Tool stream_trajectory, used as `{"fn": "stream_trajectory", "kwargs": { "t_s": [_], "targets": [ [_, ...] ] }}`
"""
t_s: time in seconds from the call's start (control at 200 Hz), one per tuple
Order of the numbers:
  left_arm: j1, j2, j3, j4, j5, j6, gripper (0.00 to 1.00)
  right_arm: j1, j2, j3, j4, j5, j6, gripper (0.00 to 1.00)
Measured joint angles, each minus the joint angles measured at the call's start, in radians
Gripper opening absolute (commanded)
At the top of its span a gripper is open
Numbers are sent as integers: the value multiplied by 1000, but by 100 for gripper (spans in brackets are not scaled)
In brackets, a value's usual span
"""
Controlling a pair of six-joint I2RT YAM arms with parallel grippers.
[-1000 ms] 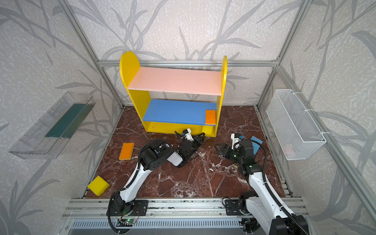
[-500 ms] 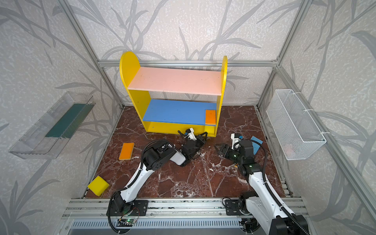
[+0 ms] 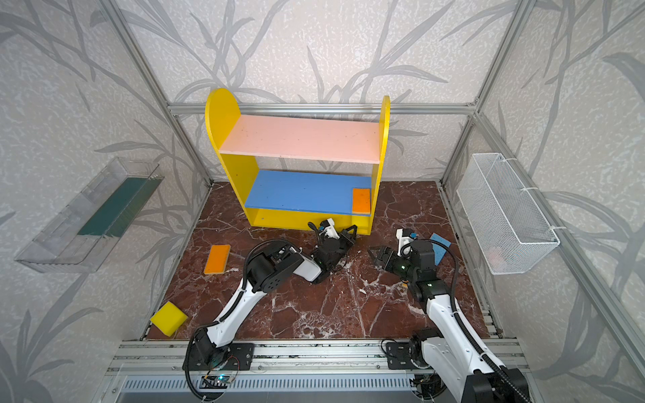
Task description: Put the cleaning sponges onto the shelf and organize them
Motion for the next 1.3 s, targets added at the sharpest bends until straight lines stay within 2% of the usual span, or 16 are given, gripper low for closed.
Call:
{"fn": "stream_trajectory", "kwargs": {
  "t_s": [0.045, 0.17, 0.3, 0.6, 0.695, 0.86, 0.97, 1.224, 1.299],
  "targets": [
    [0, 0, 0, 0, -2, -2, 1, 0, 0, 0, 0, 0, 0, 84],
    [0, 0, 0, -1, -7, -2, 23, -1, 0, 0, 0, 0, 0, 84],
    [-3, 0, 0, 0, -13, -14, 38, -1, 0, 0, 0, 0, 0, 84],
    [-8, 0, -17, 24, -14, -21, 49, -5, 0, 2, -16, 8, -18, 84],
    [-9, 0, -34, 50, -15, -21, 57, -5, 0, 4, -16, 8, -23, 84],
    [-16, -15, -76, 101, -23, -22, 76, -5, -1, 4, -19, 9, -26, 84],
    [-26, -32, -99, 121, -32, -23, 86, -5, -7, 4, -23, 13, -26, 84],
    [-44, -51, -113, 121, -37, -27, 92, -6, -35, 4, -42, 21, -27, 84],
    [-45, -61, -115, 98, -37, -39, 93, -6, -37, 4, -42, 24, -27, 80]
  ]
}}
